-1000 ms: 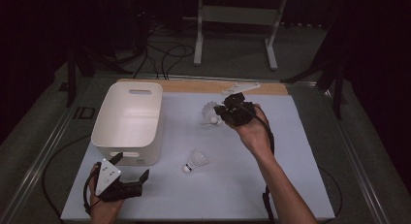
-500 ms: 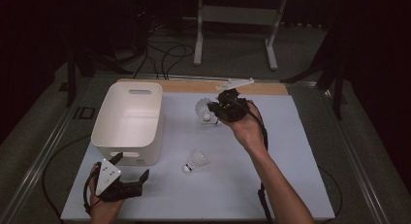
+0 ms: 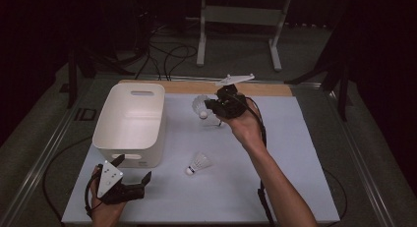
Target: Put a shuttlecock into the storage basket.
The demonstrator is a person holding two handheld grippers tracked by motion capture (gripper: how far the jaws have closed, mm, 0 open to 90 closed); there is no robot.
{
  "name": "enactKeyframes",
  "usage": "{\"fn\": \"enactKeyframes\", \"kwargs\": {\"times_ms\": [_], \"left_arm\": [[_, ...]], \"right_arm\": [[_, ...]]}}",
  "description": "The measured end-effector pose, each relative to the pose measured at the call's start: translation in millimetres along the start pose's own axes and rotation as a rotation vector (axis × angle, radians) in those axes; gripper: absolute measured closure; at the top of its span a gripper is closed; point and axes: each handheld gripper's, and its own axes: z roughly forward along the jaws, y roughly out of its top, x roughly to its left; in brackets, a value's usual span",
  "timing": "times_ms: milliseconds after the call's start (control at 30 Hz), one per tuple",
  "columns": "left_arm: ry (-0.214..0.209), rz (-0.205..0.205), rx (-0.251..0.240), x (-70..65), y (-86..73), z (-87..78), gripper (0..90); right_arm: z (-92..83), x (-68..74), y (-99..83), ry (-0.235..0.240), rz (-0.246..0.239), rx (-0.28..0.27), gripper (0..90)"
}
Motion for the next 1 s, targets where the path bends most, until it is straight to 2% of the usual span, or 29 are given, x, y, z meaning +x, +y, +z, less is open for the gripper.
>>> {"fn": "enactKeyframes", "kwargs": {"times_ms": [300, 567, 1000], "left_arm": [[0.001, 0.000, -0.001, 0.3, 0.0, -0.1, 0.2], [0.003, 0.001, -0.001, 0.3, 0.0, -0.3, 0.2], [0.004, 0.003, -0.003, 0.6, 0.0, -0.7, 0.2]], "right_arm": [[6.5, 1.0, 3.7, 0.012, 0.025, -0.018, 89.0], [10.6, 3.9, 10.5, 0.009, 0.014, -0.028, 89.0], [20.8, 9.6, 19.5, 0.031, 0.035, -0.049, 89.1]]}}
